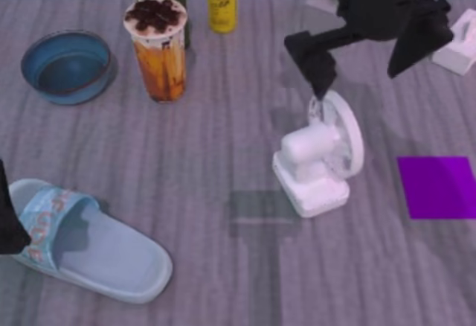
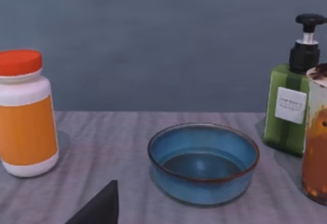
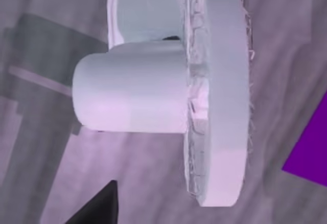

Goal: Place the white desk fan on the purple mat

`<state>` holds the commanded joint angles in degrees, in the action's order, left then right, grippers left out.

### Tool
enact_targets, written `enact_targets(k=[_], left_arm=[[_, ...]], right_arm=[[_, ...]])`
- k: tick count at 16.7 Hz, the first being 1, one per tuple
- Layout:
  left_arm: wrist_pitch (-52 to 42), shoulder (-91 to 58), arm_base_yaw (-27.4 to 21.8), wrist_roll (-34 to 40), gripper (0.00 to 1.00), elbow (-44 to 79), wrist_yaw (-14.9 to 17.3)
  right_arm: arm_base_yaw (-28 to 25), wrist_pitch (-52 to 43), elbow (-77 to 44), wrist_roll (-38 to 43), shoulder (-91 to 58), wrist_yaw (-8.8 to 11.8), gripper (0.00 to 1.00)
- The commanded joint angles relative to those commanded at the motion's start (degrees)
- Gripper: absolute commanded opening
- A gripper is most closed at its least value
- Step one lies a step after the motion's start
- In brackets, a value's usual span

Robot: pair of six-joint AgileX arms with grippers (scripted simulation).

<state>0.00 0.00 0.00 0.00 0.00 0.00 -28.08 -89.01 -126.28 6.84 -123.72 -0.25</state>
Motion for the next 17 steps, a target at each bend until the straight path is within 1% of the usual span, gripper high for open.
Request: enact_targets(k=[4, 10, 12, 17], left_arm=[[0.0, 0.0, 0.0, 0.0, 1.00, 0.0, 0.0], [0.0, 0.0, 0.0, 0.0, 1.00, 0.0, 0.0], [0.0, 0.0, 0.0, 0.0, 1.00, 0.0, 0.0], [0.0, 0.0, 0.0, 0.0, 1.00, 0.0, 0.0]], right_arm=[[-1.3, -3.8, -5.9, 0.3, -5.6, 0.0, 1.00], [-1.0, -3.5, -5.6, 0.3, -5.6, 0.0, 1.00], [-1.1, -1.6, -3.5, 0.2, -5.1, 0.0, 1.00], [-1.3, 7.0, 7.5, 0.3, -3.3, 0.0, 1.00]])
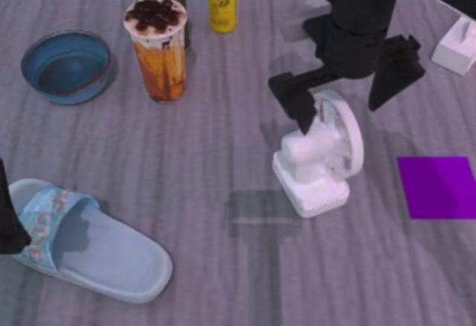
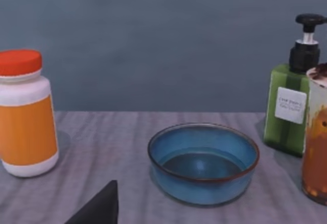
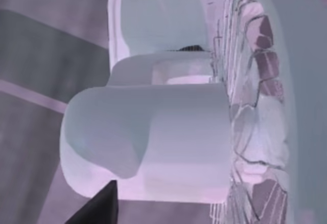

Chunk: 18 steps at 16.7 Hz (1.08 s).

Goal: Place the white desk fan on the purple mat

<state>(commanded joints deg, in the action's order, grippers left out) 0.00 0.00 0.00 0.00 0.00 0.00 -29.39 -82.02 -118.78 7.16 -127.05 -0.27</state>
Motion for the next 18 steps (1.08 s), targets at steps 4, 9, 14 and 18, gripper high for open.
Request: enact_targets(k=[4, 9, 14, 18], left_arm=[[0.0, 0.0, 0.0, 0.0, 1.00, 0.0, 0.0], [0.0, 0.0, 0.0, 0.0, 1.00, 0.0, 0.0], [0.0, 0.0, 0.0, 0.0, 1.00, 0.0, 0.0], [0.0, 0.0, 0.0, 0.0, 1.00, 0.0, 0.0]], right_arm=[[-0.1, 2.5, 2.7, 0.1, 0.4, 0.0, 1.00], [-0.1, 2.5, 2.7, 0.1, 0.4, 0.0, 0.77], [-0.1, 2.5, 2.7, 0.1, 0.4, 0.0, 0.40], [-0.1, 2.5, 2.7, 0.1, 0.4, 0.0, 0.10]])
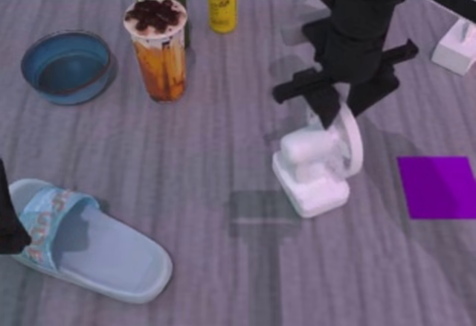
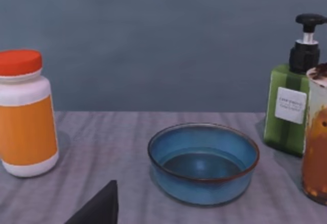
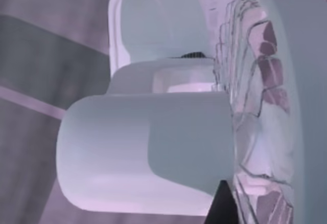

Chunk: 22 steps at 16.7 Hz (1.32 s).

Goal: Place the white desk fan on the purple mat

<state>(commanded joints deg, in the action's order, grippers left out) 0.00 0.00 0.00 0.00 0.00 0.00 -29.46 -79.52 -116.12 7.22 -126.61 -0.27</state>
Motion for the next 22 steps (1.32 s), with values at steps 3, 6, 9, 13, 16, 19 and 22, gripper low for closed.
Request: enact_targets(k=[3, 6, 9, 13, 16, 19, 22], left_arm=[[0.0, 0.0, 0.0, 0.0, 1.00, 0.0, 0.0], [0.0, 0.0, 0.0, 0.0, 1.00, 0.0, 0.0], [0.0, 0.0, 0.0, 0.0, 1.00, 0.0, 0.0], [0.0, 0.0, 0.0, 0.0, 1.00, 0.0, 0.0], [0.0, 0.0, 0.0, 0.0, 1.00, 0.0, 0.0], [0.0, 0.0, 0.0, 0.0, 1.00, 0.0, 0.0], [0.0, 0.0, 0.0, 0.0, 1.00, 0.0, 0.0]], right_arm=[[0.0, 0.0, 0.0, 0.0, 0.0, 0.0, 0.00], [0.0, 0.0, 0.0, 0.0, 0.0, 0.0, 0.00], [0.0, 0.0, 0.0, 0.0, 0.0, 0.0, 0.00], [0.0, -2.3, -2.4, 0.0, -0.3, -0.1, 0.00], [-0.1, -7.7, -9.8, 0.0, -1.5, -0.1, 0.00], [-0.3, -12.6, -15.5, -0.1, -2.4, -0.1, 0.00], [-0.3, -13.4, -16.4, -0.1, -2.5, -0.1, 0.00]])
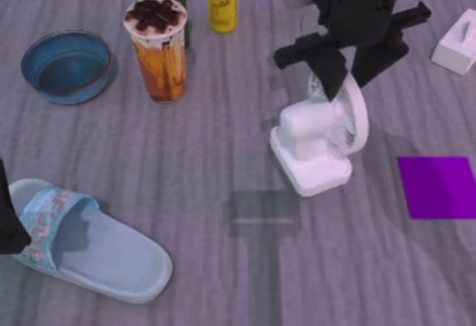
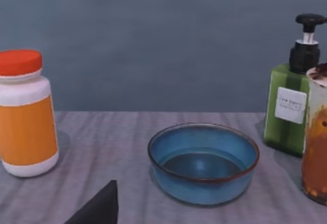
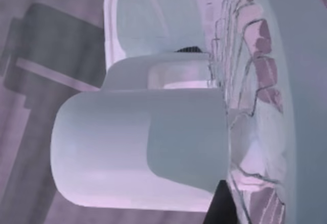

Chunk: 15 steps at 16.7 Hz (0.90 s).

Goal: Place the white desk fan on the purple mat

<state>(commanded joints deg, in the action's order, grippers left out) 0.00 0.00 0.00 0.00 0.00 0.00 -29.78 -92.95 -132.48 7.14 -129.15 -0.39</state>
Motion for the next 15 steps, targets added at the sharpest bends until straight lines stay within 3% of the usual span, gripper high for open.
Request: enact_targets(k=[4, 7, 11, 15], left_arm=[[0.0, 0.0, 0.0, 0.0, 1.00, 0.0, 0.0], [0.0, 0.0, 0.0, 0.0, 1.00, 0.0, 0.0], [0.0, 0.0, 0.0, 0.0, 1.00, 0.0, 0.0], [0.0, 0.0, 0.0, 0.0, 1.00, 0.0, 0.0]], right_arm=[[0.4, 0.1, 0.4, 0.8, 0.3, 0.0, 0.00], [1.6, 0.5, 2.8, 6.1, 1.4, 0.1, 0.00], [4.9, 2.3, 9.0, 21.3, 5.3, 0.3, 0.00], [9.4, 5.5, 17.4, 43.9, 11.3, 0.6, 0.00]])
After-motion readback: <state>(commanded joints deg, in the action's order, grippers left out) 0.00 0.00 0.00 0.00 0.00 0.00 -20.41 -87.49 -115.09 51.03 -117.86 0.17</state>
